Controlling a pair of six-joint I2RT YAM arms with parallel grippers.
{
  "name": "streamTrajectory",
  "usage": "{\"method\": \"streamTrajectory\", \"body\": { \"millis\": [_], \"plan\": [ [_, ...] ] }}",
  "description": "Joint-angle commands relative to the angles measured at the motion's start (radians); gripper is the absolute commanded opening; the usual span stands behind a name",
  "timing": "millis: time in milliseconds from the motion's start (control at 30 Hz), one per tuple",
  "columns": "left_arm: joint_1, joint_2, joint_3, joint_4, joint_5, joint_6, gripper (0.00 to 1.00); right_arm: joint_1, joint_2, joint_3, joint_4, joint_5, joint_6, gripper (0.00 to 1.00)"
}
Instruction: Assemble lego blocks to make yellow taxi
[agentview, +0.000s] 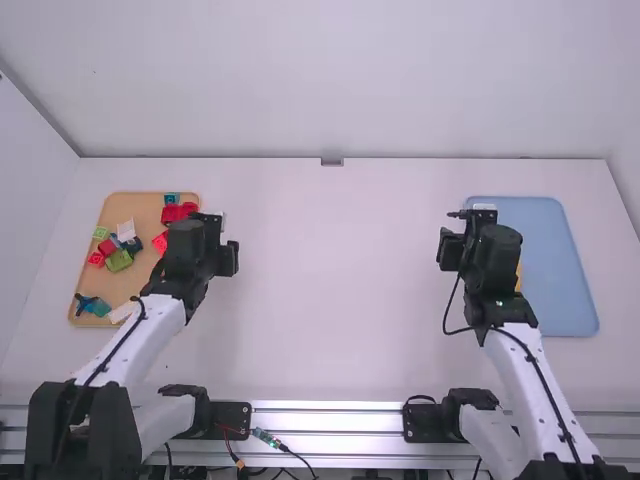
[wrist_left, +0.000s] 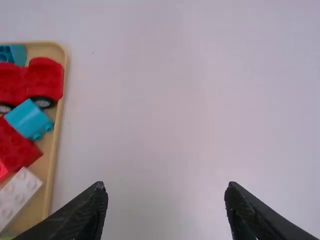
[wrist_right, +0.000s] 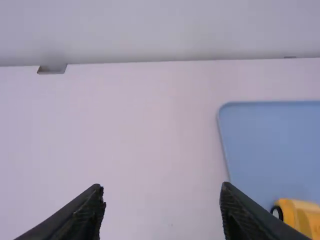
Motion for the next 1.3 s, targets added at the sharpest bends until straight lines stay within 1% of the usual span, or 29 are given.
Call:
{"method": "streamTrajectory", "body": {
  "millis": [0, 133, 200, 267, 300, 533, 700, 800, 867, 1267],
  "plan": [
    [0.003, -0.072, -0.059, -0.005, -0.022, -0.006, 0.56, 0.002, -0.066, -0.066, 0.001, 0.007, 0.007, 0.55],
    [0.003, -0.177, -0.164, -0.005, -0.022, -0.006, 0.46, 0.002, -0.173, -0.174, 0.001, 0.007, 0.007, 0.44],
    [0.003, -0.209, -0.196, -0.005, -0.022, -0.006, 0.43, 0.002, -0.206, -0.206, 0.001, 0.007, 0.007, 0.41],
    [0.003, -0.267, -0.253, -0.005, -0.022, -0.006, 0.37, 0.002, -0.263, -0.264, 0.001, 0.007, 0.007, 0.35],
    [0.003, -0.280, -0.266, -0.005, -0.022, -0.006, 0.36, 0.002, -0.276, -0.276, 0.001, 0.007, 0.007, 0.34],
    [0.003, -0.450, -0.436, -0.005, -0.022, -0.006, 0.18, 0.002, -0.440, -0.440, 0.001, 0.007, 0.007, 0.18],
    [0.003, -0.557, -0.543, -0.005, -0.022, -0.006, 0.08, 0.002, -0.538, -0.538, 0.001, 0.007, 0.007, 0.08],
    [0.003, -0.618, -0.575, -0.005, -0.022, -0.006, 0.02, 0.002, -0.593, -0.579, 0.001, 0.007, 0.007, 0.02],
    [0.003, -0.650, -0.575, -0.005, -0.022, -0.006, 0.00, 0.002, -0.622, -0.579, 0.001, 0.007, 0.007, 0.00],
    [0.003, -0.867, -0.575, -0.005, -0.022, -0.006, 0.00, 0.002, -0.810, -0.579, 0.001, 0.007, 0.007, 0.00]
  ]
}}
